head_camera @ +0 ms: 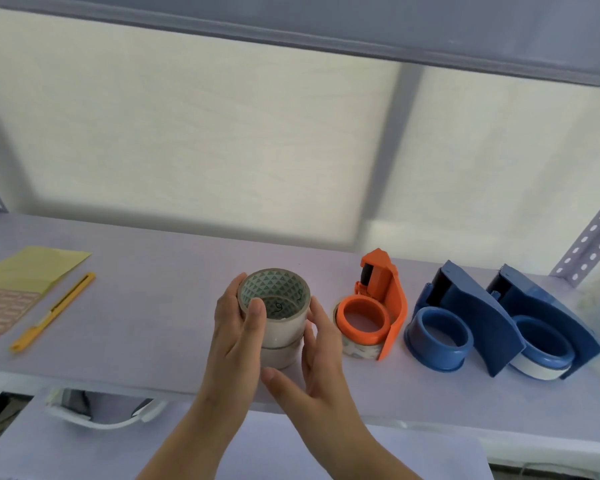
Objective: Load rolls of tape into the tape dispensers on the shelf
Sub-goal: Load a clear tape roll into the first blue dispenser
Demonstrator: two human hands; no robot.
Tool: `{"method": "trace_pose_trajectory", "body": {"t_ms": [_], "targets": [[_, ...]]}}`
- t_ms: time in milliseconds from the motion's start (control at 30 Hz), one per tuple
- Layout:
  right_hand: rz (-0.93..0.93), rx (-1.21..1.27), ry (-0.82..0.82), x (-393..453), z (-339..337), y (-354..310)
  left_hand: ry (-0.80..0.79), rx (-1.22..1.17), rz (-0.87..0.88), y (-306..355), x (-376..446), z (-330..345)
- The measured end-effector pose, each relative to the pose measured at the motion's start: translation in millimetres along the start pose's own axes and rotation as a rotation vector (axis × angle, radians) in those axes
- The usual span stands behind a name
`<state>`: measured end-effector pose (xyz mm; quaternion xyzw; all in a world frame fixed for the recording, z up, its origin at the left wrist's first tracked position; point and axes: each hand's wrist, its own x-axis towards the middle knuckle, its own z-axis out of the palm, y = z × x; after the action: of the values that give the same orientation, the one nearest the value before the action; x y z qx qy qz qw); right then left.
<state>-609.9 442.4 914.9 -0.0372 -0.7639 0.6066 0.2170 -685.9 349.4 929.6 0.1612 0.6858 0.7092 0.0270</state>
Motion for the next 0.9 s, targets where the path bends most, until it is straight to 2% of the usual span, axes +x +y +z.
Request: {"method": "trace_pose_trajectory", "body": {"t_ms": [167, 700, 800, 900], "targets": [[0.018, -0.005, 0.029, 1, 6, 1, -0.021, 0.013, 0.011, -6, 0, -2], [0.076, -0.050, 0.048, 5, 15, -8, -0.135, -0.171, -0.010, -5, 8, -3], [0.079, -0.063, 0.039, 8, 11, -7, -0.093, -0.128, -0.024, -4, 11, -2], [0.131, -0.069, 0.047, 5, 1, -8, 0.028, -0.032, 0.007, -1, 12, -2]]}}
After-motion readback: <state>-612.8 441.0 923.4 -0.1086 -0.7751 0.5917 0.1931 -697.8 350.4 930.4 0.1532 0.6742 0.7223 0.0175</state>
